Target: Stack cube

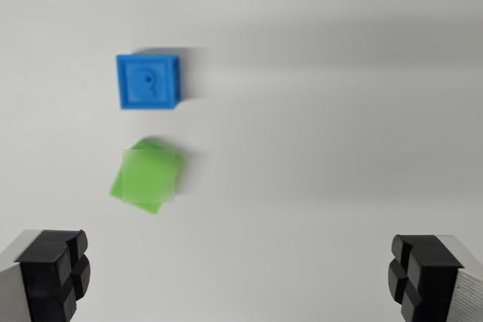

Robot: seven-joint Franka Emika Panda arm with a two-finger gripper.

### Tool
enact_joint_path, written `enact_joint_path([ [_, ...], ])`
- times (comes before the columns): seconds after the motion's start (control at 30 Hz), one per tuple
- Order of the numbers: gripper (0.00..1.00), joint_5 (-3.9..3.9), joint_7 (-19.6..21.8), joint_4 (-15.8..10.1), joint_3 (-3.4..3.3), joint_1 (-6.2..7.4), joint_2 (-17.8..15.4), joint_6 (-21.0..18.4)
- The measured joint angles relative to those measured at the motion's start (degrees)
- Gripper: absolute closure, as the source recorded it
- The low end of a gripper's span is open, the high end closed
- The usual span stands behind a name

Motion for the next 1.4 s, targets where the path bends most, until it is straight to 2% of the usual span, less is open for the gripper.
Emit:
enact_joint_path([
  [0.67, 0.00, 0.00, 0.34, -0.28, 0.00, 0.07, 0.03, 0.11],
  [1.4, 0.00, 0.00, 5.30, -4.72, 0.15, 1.12, 0.39, 4.29],
])
